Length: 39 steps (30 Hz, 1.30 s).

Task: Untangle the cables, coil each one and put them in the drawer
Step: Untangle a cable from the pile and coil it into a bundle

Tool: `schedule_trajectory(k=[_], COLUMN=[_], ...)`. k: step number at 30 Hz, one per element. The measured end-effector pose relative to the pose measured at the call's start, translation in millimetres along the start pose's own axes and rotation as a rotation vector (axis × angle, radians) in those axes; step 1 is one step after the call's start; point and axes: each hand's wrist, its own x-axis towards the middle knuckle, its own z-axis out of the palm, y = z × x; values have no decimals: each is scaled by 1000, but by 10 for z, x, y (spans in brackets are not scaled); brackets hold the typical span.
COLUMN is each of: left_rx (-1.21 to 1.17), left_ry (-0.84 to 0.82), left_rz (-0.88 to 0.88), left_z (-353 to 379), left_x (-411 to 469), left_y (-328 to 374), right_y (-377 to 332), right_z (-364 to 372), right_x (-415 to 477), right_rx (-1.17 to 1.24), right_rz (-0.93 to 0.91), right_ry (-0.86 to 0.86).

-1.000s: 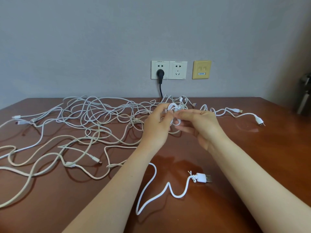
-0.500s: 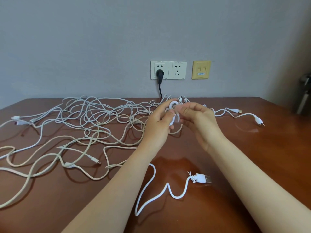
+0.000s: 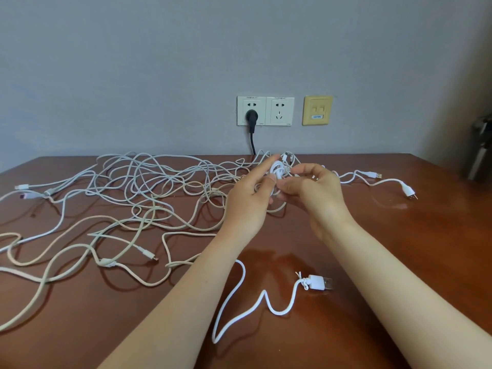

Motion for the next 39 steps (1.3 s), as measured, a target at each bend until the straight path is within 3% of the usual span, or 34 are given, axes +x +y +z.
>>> schedule_trajectory(k=[11, 18, 21, 24, 34, 39], left_rx=[-90, -235, -230, -229, 5, 253], left_ry=[-79, -113, -40, 24, 30, 84], left_rz=[50, -8, -4, -50, 35, 150], left_z=[-20, -5, -33, -30, -50, -106], left_x=[2, 19, 29, 43, 56, 35], left_y=[31, 31, 16, -19, -53, -40], right_y=[-3, 108, 78, 93, 177, 195], right_z=[-39, -15, 14, 13, -5, 36], right_x=[11, 42, 7, 12, 60, 64], right_rx=[165, -5, -7, -137, -315, -348], right_rz=[-17, -21, -36, -130, -286, -198], right_ry=[17, -7, -96, -57, 20, -86])
